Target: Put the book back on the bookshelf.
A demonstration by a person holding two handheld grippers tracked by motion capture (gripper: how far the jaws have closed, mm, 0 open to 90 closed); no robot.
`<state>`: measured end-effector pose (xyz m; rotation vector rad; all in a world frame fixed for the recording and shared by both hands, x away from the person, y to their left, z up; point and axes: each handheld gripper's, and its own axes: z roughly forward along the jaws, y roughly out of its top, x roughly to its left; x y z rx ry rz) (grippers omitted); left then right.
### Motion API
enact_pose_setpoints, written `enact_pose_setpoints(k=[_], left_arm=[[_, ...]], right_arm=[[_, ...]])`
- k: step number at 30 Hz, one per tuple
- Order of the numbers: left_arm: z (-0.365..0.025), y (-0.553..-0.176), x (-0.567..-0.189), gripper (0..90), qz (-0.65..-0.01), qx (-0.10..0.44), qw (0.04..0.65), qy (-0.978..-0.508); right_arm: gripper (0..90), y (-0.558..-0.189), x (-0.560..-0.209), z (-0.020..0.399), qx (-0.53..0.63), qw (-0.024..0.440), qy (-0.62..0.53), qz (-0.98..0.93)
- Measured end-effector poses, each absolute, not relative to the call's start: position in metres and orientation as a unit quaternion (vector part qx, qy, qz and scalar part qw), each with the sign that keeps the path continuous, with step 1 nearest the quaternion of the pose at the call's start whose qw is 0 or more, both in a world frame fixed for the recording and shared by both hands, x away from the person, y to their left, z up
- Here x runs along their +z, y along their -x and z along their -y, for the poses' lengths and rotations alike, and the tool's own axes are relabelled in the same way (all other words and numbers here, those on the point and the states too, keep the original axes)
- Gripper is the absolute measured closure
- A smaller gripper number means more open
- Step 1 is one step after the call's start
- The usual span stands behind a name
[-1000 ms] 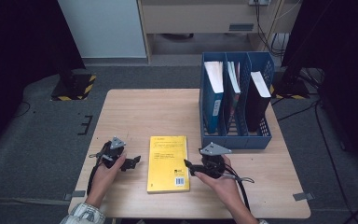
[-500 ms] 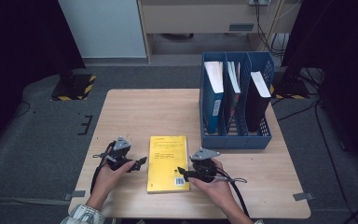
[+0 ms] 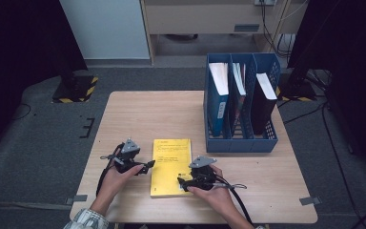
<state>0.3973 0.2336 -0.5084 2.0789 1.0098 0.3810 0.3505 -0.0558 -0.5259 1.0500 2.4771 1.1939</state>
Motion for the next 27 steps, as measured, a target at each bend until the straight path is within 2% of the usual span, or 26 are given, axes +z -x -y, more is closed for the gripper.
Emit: enact_pose_setpoints(k=[9,16,27], left_arm=[[-0.227,-0.422,-0.508,11.8,-0.397,0.136,0.390,-0.820],[-0.212,-0.444,-0.514,12.4,-0.372,0.116,0.378,-0.840],[-0.201,-0.468,-0.523,12.0,-0.382,0.091,0.367,-0.843]], right_arm=[[25.9,-0.348,-0.526,0.055,0.400,0.105,-0.353,-0.839],[25.8,-0.347,-0.527,0.055,0.403,0.109,-0.351,-0.838],[25.3,-0.345,-0.528,0.055,0.408,0.112,-0.352,-0.834]])
